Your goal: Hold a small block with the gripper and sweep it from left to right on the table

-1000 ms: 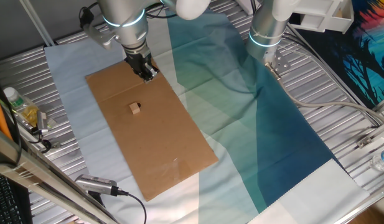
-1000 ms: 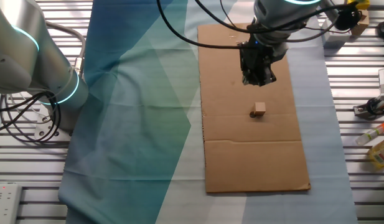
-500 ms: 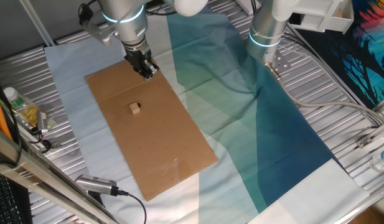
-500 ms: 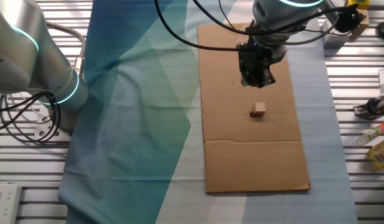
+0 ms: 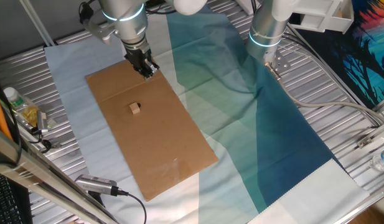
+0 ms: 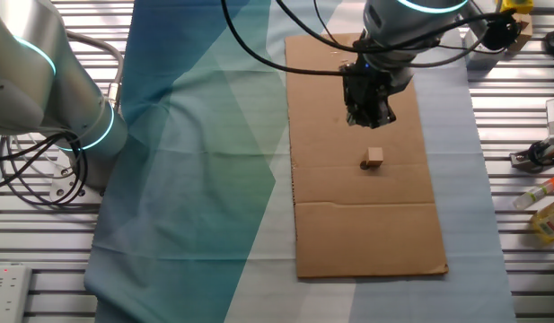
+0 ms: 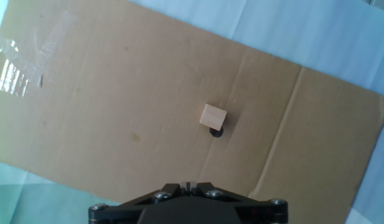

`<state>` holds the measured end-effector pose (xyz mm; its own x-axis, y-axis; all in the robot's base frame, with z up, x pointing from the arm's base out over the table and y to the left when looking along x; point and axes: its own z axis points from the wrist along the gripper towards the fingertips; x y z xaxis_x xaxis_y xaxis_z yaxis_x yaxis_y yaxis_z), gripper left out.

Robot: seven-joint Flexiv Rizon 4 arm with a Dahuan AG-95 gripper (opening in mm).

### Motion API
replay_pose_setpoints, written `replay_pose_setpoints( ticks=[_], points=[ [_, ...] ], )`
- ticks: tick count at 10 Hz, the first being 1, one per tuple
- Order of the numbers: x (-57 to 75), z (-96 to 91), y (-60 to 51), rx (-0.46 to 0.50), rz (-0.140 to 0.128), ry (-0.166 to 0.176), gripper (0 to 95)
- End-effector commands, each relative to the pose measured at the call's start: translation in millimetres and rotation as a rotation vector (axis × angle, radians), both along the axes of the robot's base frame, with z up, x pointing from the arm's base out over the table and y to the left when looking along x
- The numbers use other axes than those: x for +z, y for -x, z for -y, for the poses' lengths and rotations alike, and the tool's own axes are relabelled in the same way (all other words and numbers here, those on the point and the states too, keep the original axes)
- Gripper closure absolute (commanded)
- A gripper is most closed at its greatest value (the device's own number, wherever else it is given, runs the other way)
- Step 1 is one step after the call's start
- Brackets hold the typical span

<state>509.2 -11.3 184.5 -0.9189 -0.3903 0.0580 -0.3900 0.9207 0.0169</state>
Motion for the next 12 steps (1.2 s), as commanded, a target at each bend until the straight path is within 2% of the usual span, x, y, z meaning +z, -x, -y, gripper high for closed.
replay_pose_setpoints(
  ticks=[1,4,5,6,7,9,11,12],
  points=[
    [0.1,0.4,-22.8,0.009,-0.01,-0.011,95.0],
    [-2.2,-5.4,-40.3,0.009,-0.003,-0.013,95.0],
    [-2.9,-6.4,-42.7,0.012,-0.002,-0.02,95.0],
    [-5.7,-5.6,-43.5,0.029,-0.002,-0.051,76.0],
    [-9.0,-4.6,-44.4,0.04,0.001,-0.061,76.0],
    [-15.0,-3.1,-45.9,0.054,0.003,-0.071,38.0],
    [-19.1,-2.2,-47.6,0.065,0.003,-0.072,38.0],
    [-21.8,-1.6,-48.3,0.065,0.002,-0.072,19.0]
  ],
)
